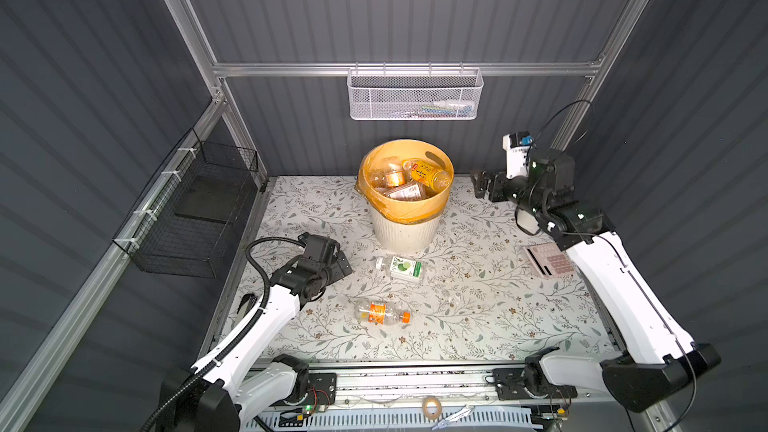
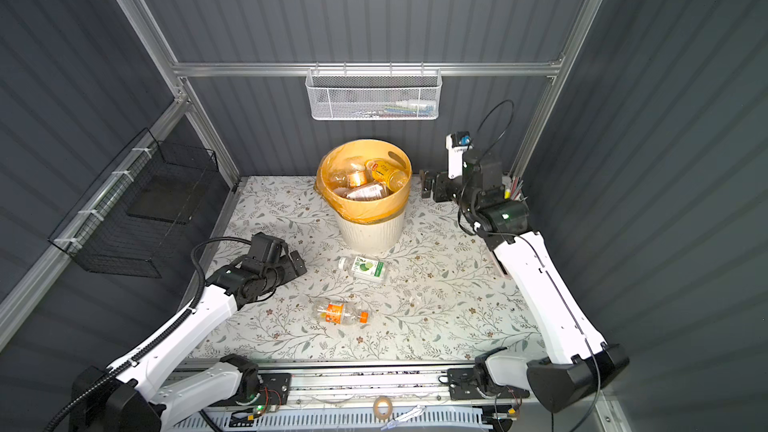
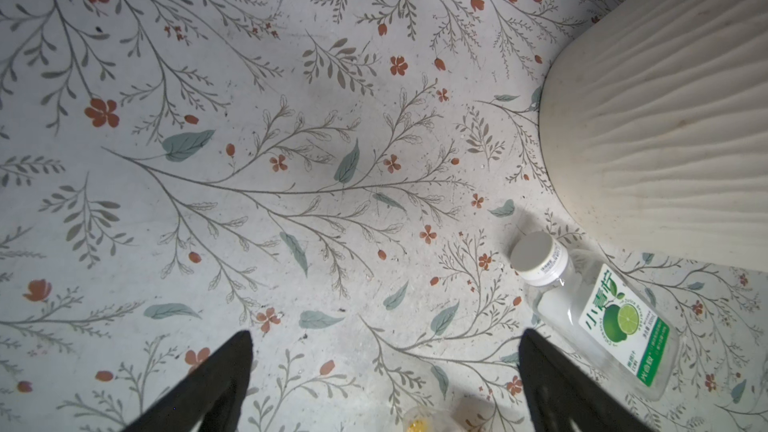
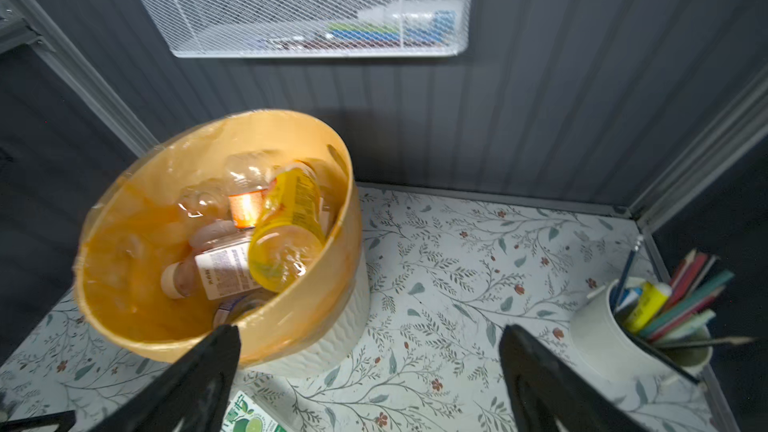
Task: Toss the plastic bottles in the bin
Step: 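Withdraw the right gripper toward the pen cup while the left gripper reaches the orange-label bottle, then close the left gripper on the clear orange-label bottle near the robot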
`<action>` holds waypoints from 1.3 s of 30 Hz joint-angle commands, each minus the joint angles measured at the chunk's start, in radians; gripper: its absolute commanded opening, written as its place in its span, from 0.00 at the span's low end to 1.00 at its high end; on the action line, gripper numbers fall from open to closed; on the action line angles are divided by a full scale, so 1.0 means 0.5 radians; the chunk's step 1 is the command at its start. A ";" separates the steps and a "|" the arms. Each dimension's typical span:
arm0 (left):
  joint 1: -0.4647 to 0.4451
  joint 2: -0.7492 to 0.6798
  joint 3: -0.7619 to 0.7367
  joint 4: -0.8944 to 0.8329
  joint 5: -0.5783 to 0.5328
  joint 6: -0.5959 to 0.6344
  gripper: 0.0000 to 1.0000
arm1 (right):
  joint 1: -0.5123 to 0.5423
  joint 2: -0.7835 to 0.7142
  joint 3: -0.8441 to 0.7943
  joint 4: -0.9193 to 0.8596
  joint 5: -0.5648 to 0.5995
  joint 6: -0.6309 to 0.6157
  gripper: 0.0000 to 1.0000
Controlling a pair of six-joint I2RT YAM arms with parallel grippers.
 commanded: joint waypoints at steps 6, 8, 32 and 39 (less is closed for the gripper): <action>-0.165 -0.145 -0.024 -0.216 0.065 -0.693 1.00 | -0.214 -0.406 -0.736 0.137 0.023 0.313 0.99; -0.294 -0.132 0.007 -0.281 0.029 -0.882 1.00 | -0.266 -0.467 -0.857 0.144 0.026 0.379 0.99; -1.060 0.510 0.087 -0.121 0.157 -1.937 0.96 | -0.508 -0.540 -1.239 0.131 -0.046 0.460 0.99; -1.063 0.664 -0.015 0.051 0.114 -1.937 0.84 | -0.550 -0.594 -1.279 0.086 -0.027 0.442 0.99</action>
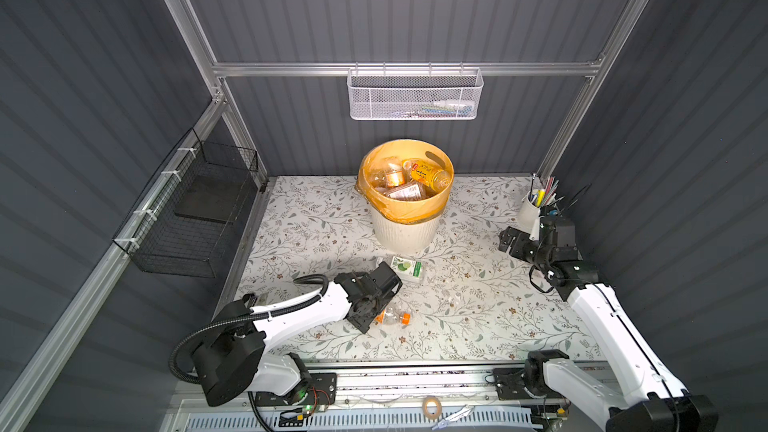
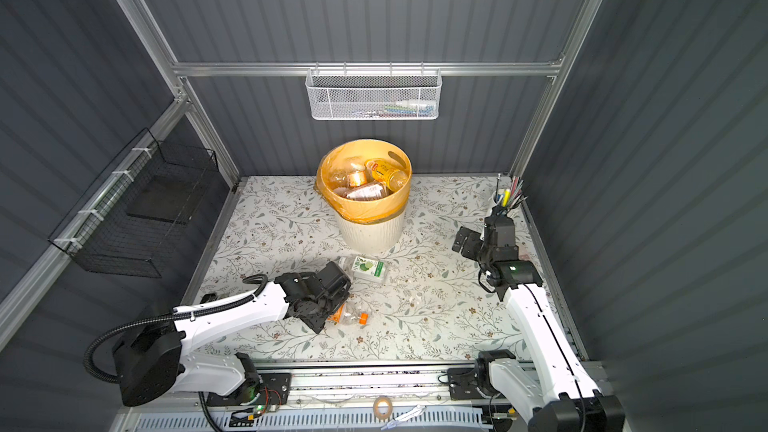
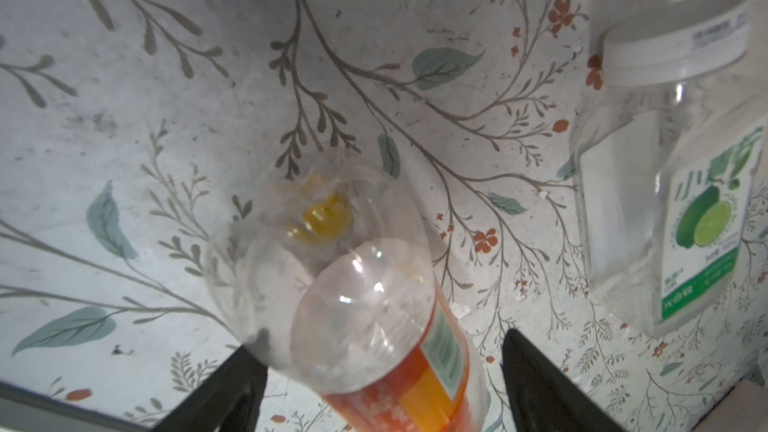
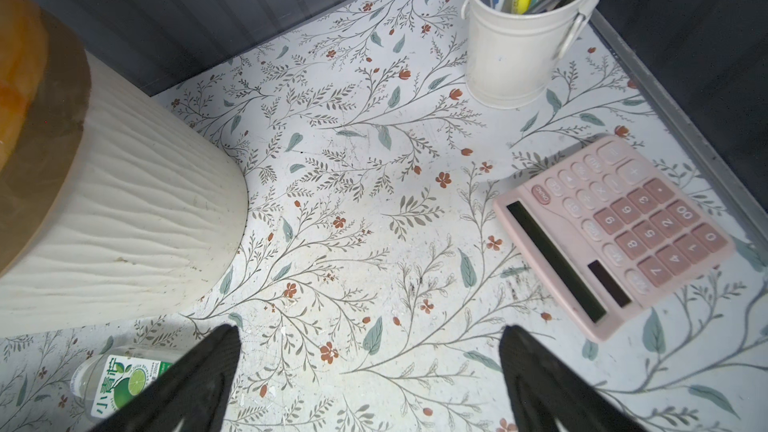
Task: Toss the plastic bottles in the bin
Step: 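Close the left gripper on the clear orange-label bottle near the robot, then lift the orange-label bottle with the left gripper over the bin and release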
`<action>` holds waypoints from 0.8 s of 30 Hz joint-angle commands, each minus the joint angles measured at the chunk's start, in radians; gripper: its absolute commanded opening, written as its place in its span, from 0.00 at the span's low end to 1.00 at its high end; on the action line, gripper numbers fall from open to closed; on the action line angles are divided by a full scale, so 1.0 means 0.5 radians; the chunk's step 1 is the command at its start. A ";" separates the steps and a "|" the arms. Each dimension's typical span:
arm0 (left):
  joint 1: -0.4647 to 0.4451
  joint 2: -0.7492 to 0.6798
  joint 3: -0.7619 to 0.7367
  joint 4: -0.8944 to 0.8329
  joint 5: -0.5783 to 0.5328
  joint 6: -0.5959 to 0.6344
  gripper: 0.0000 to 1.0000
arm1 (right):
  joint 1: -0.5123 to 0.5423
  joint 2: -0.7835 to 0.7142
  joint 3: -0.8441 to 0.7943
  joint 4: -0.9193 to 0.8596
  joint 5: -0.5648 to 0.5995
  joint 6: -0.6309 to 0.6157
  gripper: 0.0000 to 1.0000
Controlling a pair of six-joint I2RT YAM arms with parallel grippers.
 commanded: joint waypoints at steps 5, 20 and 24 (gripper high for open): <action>-0.004 0.087 -0.208 0.308 0.023 -0.091 0.76 | -0.041 -0.042 -0.028 -0.047 -0.033 -0.015 0.99; 0.166 -0.515 -0.084 -0.005 -0.585 0.265 0.52 | -0.061 -0.038 -0.054 -0.014 -0.083 0.027 0.99; 0.341 -0.639 0.276 0.003 -0.764 0.920 0.51 | -0.064 -0.026 -0.059 0.015 -0.097 0.036 0.99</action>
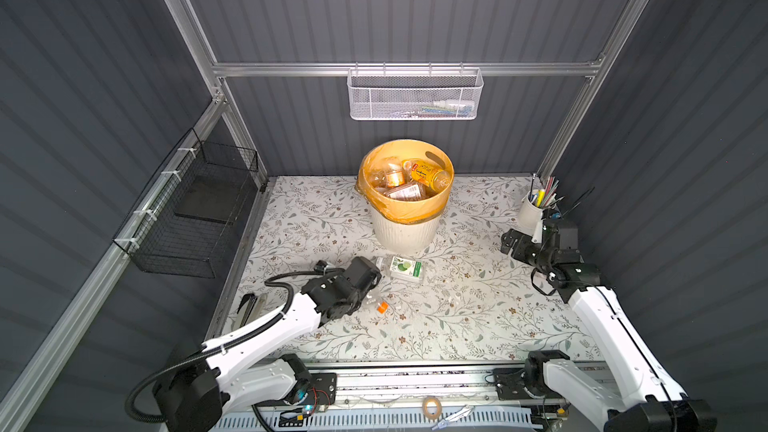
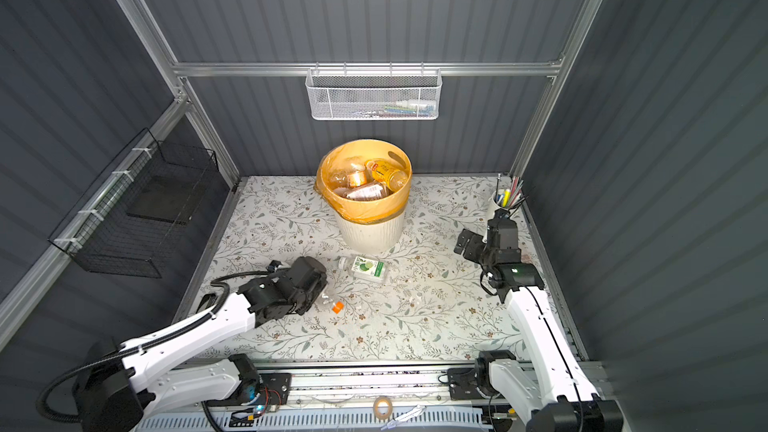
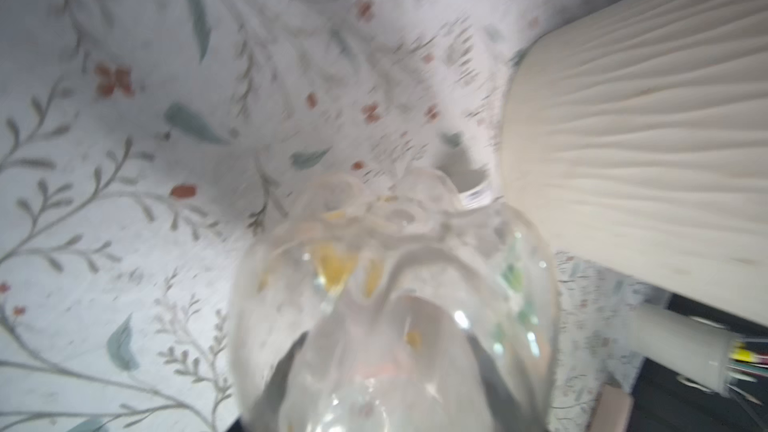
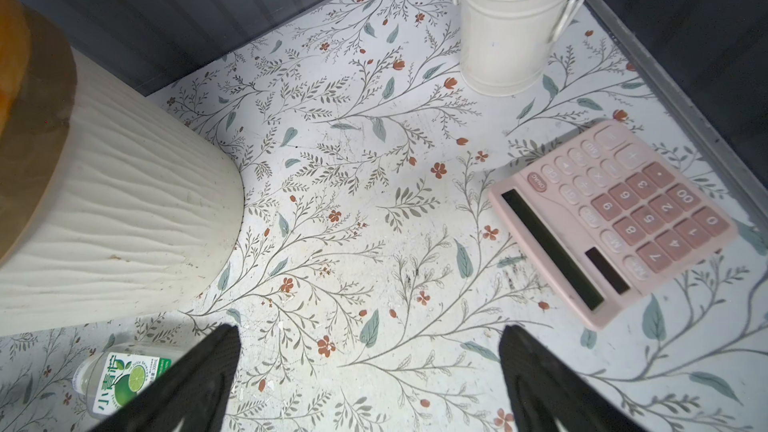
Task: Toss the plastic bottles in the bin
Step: 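Lift the orange-label bottle with the left gripper over the bin and release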
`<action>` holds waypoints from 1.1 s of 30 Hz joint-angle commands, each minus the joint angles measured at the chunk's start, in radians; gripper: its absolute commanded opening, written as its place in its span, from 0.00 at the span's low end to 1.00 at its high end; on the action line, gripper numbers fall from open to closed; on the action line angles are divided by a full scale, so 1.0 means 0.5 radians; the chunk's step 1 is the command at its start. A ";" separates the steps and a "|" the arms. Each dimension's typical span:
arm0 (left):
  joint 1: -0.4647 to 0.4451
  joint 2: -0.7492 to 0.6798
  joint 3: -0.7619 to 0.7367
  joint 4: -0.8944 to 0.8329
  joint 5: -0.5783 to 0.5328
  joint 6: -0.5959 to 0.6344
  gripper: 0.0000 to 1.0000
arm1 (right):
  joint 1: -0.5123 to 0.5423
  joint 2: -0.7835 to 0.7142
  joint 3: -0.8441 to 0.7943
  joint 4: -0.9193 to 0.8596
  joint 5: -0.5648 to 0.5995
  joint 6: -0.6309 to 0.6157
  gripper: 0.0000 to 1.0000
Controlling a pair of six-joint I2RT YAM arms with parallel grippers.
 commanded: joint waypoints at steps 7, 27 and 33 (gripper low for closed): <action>0.240 0.322 1.266 -0.046 -0.242 1.685 0.54 | -0.017 0.005 -0.018 0.058 -0.067 0.050 0.99; 0.431 1.032 2.243 -0.215 0.229 2.055 1.00 | -0.026 -0.079 -0.052 0.011 -0.158 0.063 0.99; 0.490 0.820 1.981 -0.310 0.138 2.012 1.00 | -0.025 -0.058 -0.039 0.017 -0.185 0.071 0.99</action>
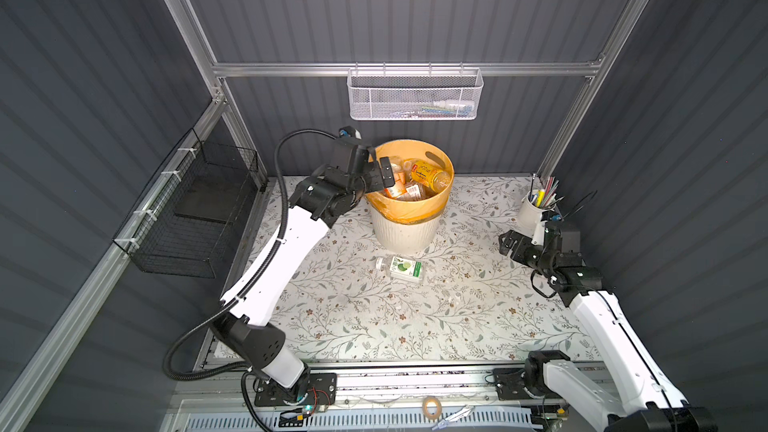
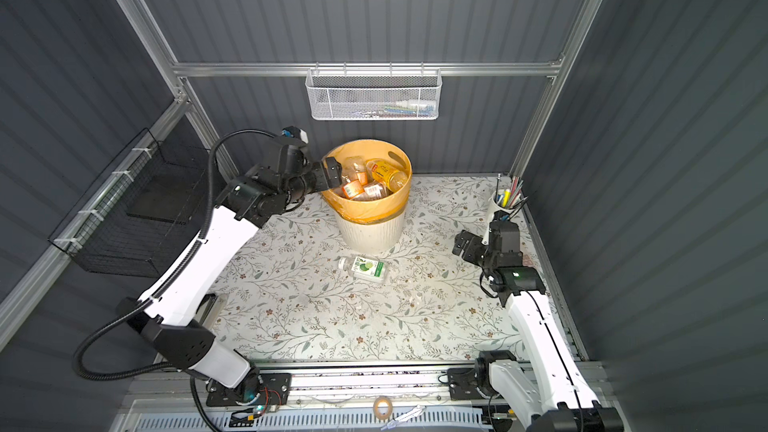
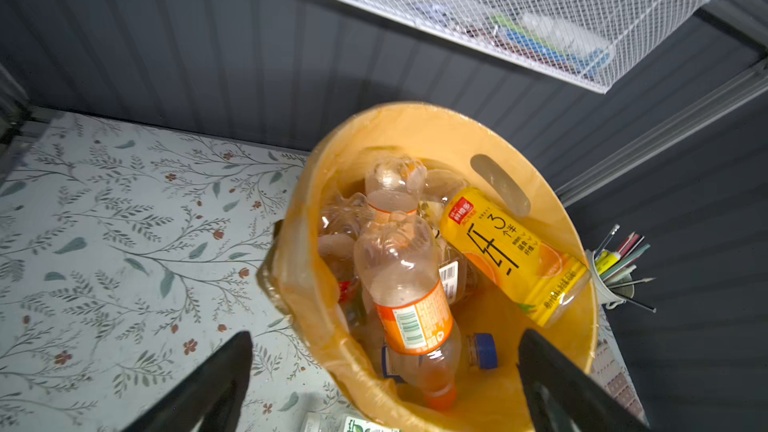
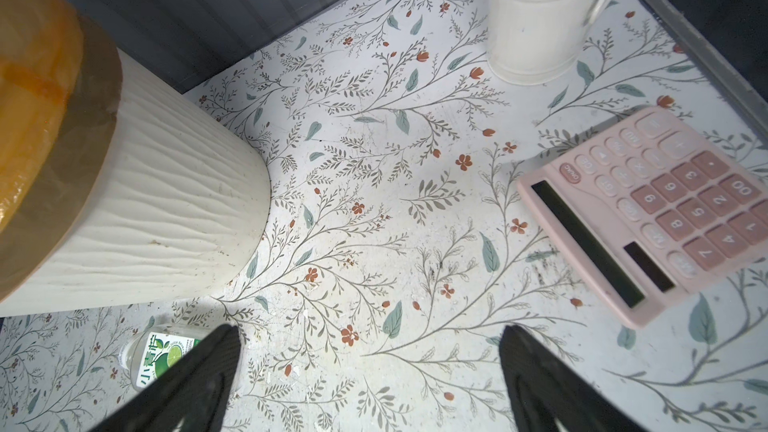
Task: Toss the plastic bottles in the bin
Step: 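Lift the orange-label bottle with the left gripper over the bin and release, then withdraw the left gripper from the bin while the right gripper reaches the green-label bottle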
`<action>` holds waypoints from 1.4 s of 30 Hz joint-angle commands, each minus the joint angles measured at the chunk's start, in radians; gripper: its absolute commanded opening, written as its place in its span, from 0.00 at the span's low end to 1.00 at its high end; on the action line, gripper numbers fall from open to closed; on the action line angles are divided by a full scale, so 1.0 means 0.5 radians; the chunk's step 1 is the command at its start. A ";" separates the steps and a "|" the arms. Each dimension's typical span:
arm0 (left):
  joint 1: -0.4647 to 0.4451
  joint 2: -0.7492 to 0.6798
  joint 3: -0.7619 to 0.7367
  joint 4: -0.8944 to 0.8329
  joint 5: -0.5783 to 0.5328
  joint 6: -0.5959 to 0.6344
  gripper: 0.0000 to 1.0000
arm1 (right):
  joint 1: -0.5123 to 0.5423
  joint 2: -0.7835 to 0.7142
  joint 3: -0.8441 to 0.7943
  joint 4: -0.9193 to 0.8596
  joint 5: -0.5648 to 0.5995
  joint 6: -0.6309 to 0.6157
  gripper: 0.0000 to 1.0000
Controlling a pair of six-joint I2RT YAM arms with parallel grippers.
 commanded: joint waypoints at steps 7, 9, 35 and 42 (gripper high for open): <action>0.029 -0.359 -0.617 -0.151 -0.242 -0.172 1.00 | -0.007 0.007 -0.039 0.025 -0.055 0.056 0.99; 0.029 -0.461 -0.787 -0.171 -0.260 -0.294 1.00 | -0.007 0.010 -0.047 0.050 -0.100 0.059 0.99; 0.555 -0.711 -1.968 0.200 0.237 -0.495 1.00 | 1.290 1.089 0.210 0.421 -0.036 -0.770 0.99; 0.581 -0.736 -2.022 0.207 0.269 -0.470 1.00 | 1.407 1.474 0.404 0.504 0.005 -0.928 0.99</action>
